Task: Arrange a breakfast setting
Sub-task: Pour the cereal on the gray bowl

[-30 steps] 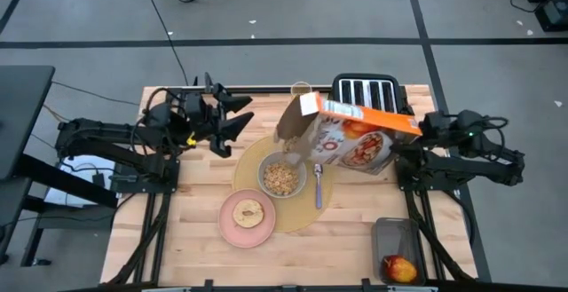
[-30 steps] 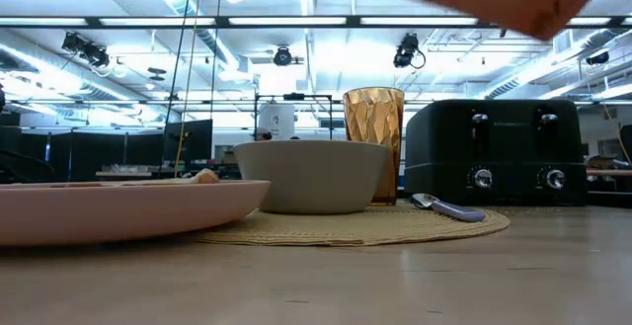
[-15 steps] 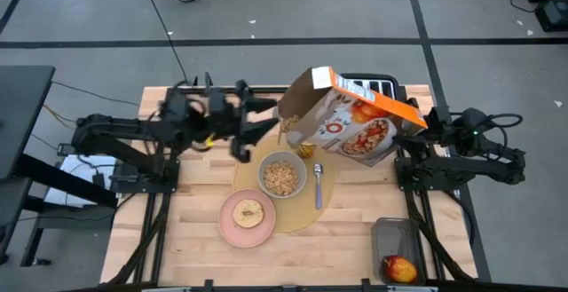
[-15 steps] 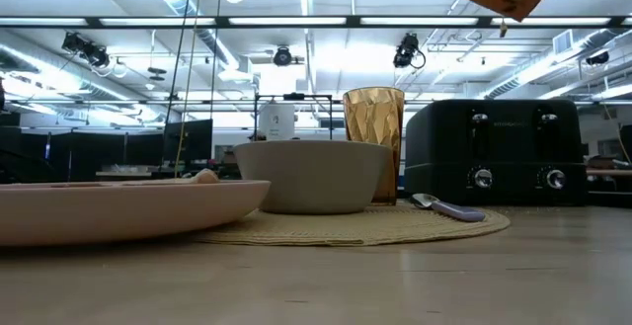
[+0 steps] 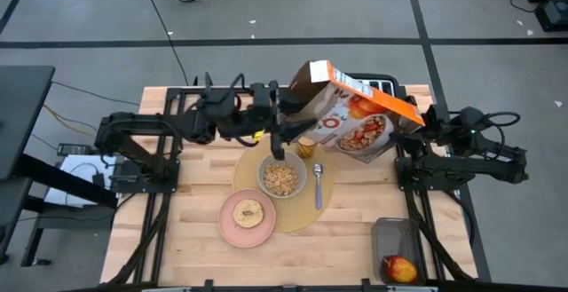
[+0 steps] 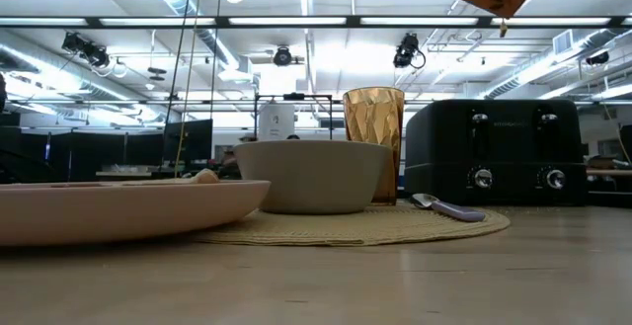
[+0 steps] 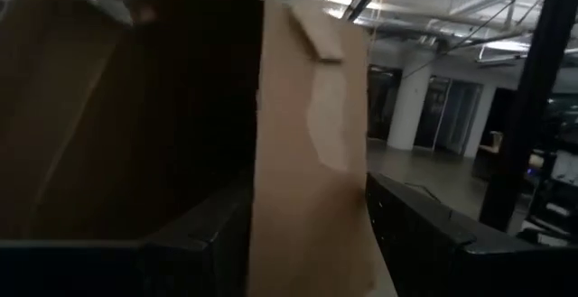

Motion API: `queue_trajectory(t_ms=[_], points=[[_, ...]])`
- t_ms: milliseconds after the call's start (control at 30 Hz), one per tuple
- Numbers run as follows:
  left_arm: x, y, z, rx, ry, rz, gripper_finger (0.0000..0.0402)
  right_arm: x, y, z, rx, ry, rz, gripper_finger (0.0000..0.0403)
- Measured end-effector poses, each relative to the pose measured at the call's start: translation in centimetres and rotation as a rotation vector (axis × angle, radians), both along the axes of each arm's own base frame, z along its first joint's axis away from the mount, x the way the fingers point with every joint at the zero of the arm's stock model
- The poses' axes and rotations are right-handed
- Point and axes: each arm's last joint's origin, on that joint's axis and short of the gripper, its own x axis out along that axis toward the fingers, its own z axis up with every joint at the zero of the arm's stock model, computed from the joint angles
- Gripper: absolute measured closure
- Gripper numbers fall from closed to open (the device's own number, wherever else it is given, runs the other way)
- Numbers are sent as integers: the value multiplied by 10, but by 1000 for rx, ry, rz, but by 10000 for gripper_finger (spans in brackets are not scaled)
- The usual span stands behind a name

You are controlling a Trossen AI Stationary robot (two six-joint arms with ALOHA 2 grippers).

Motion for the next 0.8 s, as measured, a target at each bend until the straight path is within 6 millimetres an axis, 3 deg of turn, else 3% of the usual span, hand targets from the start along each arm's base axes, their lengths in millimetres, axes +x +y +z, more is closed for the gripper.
queue_trajectory(t_ms=[267,400,567,800], points=[[14,1,-14,-14,45,-3,209,11,-2,1,-12,16,-12,87],[13,2,-14,-6,52,8,264,22,-4,0,-7,47,-12,87],[3,5,-13,-5,123,14,380,35,-6,-2,-11,76,-7,87],[-13,9,-7,-14,182,25,396,50,-9,-2,-2,82,-13,87]])
